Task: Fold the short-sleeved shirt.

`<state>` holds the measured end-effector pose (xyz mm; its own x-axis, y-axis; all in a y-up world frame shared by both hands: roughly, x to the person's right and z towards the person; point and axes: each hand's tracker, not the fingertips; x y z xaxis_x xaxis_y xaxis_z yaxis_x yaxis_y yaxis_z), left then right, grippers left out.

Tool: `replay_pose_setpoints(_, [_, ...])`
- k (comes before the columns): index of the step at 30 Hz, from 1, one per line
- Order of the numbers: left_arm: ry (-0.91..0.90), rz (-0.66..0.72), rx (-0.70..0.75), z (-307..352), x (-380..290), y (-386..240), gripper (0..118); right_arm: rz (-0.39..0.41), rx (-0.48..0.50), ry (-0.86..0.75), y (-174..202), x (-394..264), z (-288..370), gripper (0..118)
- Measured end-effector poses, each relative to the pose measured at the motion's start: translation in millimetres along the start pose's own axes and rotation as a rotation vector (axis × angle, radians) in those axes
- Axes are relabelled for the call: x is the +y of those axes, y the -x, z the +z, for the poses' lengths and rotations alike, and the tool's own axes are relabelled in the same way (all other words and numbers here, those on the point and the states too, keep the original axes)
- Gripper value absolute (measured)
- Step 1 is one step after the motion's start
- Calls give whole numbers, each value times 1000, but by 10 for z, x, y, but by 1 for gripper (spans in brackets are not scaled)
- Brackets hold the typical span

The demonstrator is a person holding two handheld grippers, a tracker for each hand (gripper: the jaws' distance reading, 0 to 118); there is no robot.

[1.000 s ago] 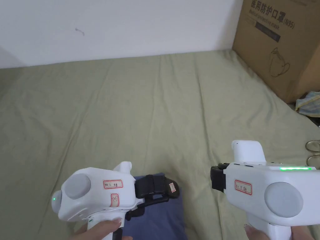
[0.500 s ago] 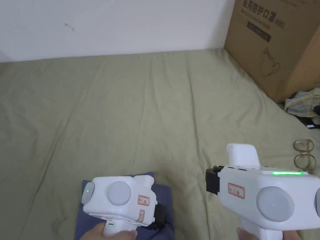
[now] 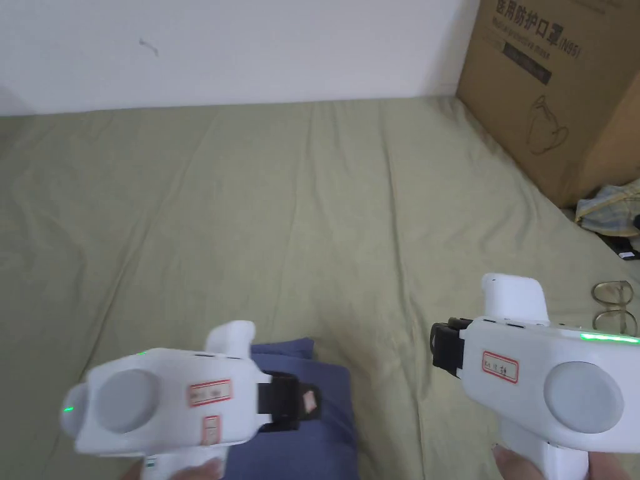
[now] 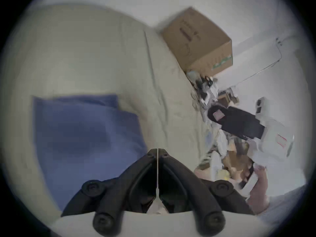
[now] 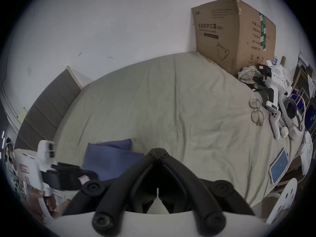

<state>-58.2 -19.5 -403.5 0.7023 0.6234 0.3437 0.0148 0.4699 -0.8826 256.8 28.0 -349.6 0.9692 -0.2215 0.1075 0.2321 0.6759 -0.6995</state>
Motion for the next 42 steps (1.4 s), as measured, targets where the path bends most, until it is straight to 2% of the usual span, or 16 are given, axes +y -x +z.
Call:
replay_pose_setpoints(3, [-120, -30, 157, 550, -55, 222, 1, 6, 114, 38, 190, 0, -89, 0])
replay_pose_setpoints(7, [-160, 88, 207, 984, -167, 619, 1, 117, 186, 200, 653, -123, -519, 0])
replay_pose_setpoints(9, [-179, 135, 259, 1130, -251, 795, 1, 122, 233, 294, 835, -216, -800, 0])
replay_pose_setpoints(11, [-187, 189, 247, 1190, -337, 909, 1, 84, 299, 378, 912, -306, -1063, 0])
replay_pose_setpoints(13, [-205, 241, 222, 1236, -414, 1033, 1, 81, 274, 442, 922, -376, -1256, 0])
replay_pose_setpoints(15, [-209, 240, 230, 1234, -453, 1098, 1, 112, 186, 449, 868, -434, -1344, 0])
replay_pose_setpoints(19, [-198, 251, 220, 1134, -454, 1295, 1, 45, 198, 462, 677, -448, -1399, 0])
replay_pose_setpoints(23, [-217, 305, 79, 951, -403, 1516, 2, 98, 150, 464, 622, -438, -1381, 0])
replay_pose_setpoints(24, [-226, 312, 33, 905, -388, 1570, 6, 116, 138, 465, 616, -442, -1385, 0])
replay_pose_setpoints(25, [-230, 315, -18, 865, -374, 1618, 18, 118, 138, 464, 612, -448, -1390, 0])
replay_pose_setpoints(27, [-199, 346, -111, 735, -343, 1750, 93, 109, 143, 467, 603, -465, -1402, 0])
replay_pose_setpoints(28, [-182, 358, -140, 657, -334, 1802, 117, 103, 142, 468, 604, -465, -1404, 0])
replay_pose_setpoints(30, [-195, 406, -202, 535, -343, 1946, 116, 103, 142, 468, 607, -467, -1406, 0])
replay_pose_setpoints(34, [-38, 444, -300, 225, -304, 2085, 118, 112, 143, 469, 608, -468, -1413, 0])
replay_pose_setpoints(39, [3, 548, -551, -274, -255, 1971, 118, 112, 135, 472, 626, -485, -1449, 0])
replay_pose_setpoints(42, [41, 482, -582, -500, -235, 1885, 118, 118, 132, 469, 631, -490, -1447, 0])
